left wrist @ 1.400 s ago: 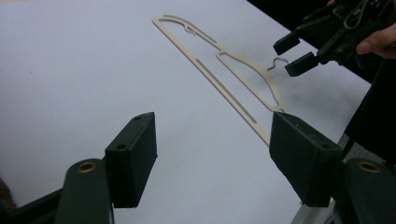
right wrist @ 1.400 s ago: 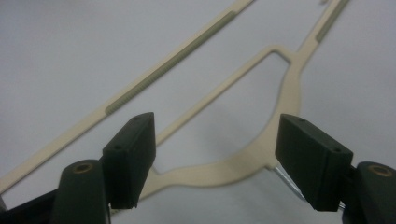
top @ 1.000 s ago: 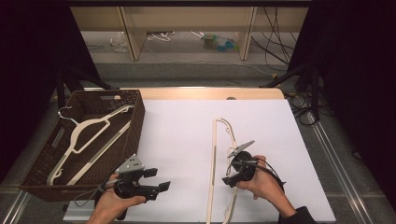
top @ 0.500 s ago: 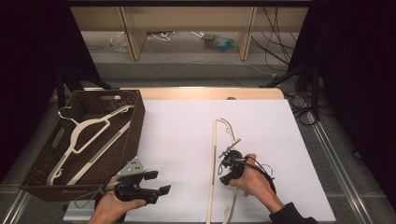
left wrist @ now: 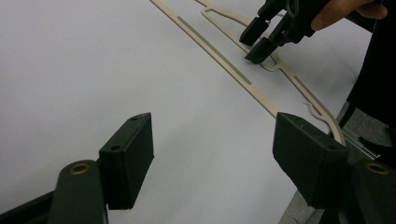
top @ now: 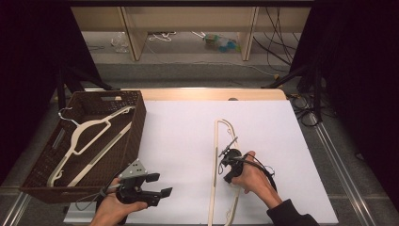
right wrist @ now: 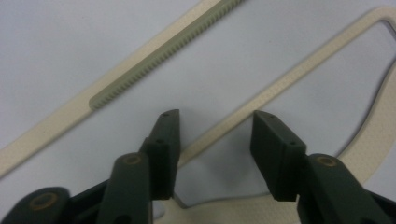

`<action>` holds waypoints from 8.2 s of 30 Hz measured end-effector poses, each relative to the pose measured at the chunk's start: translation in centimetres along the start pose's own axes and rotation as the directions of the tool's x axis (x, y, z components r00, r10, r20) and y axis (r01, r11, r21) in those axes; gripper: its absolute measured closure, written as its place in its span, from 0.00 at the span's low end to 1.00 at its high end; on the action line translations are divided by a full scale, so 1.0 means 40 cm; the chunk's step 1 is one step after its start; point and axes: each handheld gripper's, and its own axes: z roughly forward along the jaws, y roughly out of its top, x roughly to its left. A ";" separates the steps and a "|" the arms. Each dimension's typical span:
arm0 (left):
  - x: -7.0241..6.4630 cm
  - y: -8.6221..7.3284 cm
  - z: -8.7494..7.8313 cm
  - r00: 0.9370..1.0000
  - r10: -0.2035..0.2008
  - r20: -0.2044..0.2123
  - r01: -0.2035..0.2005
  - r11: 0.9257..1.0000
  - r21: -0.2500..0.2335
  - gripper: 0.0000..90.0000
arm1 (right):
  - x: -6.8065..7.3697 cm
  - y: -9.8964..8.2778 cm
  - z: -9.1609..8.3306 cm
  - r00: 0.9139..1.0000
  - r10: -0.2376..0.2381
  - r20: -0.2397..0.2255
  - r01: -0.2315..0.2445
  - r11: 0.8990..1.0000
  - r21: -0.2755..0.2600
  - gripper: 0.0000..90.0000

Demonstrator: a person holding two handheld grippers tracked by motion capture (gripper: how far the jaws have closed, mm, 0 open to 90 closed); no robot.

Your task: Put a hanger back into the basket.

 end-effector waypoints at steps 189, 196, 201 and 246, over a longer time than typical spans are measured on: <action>0.041 0.297 0.103 0.990 -0.024 0.139 0.009 0.994 0.106 0.96 | -0.038 -0.140 -0.197 0.995 -0.093 0.033 0.098 0.897 -0.430 0.43; 0.038 0.323 0.020 0.991 -0.060 0.121 0.057 0.998 0.027 0.96 | -0.049 -0.151 -0.177 0.998 -0.061 0.001 0.055 0.897 -0.440 0.40; 0.032 0.334 -0.032 0.990 -0.073 0.120 0.075 0.997 -0.007 0.96 | -0.039 -0.151 -0.165 0.997 -0.071 -0.017 0.057 0.904 -0.423 0.40; 0.403 0.231 -0.500 0.944 -0.300 -0.136 0.256 0.929 -0.269 0.96 | -0.051 -0.180 -0.136 1.000 0.002 -0.030 -0.016 0.879 -0.476 0.30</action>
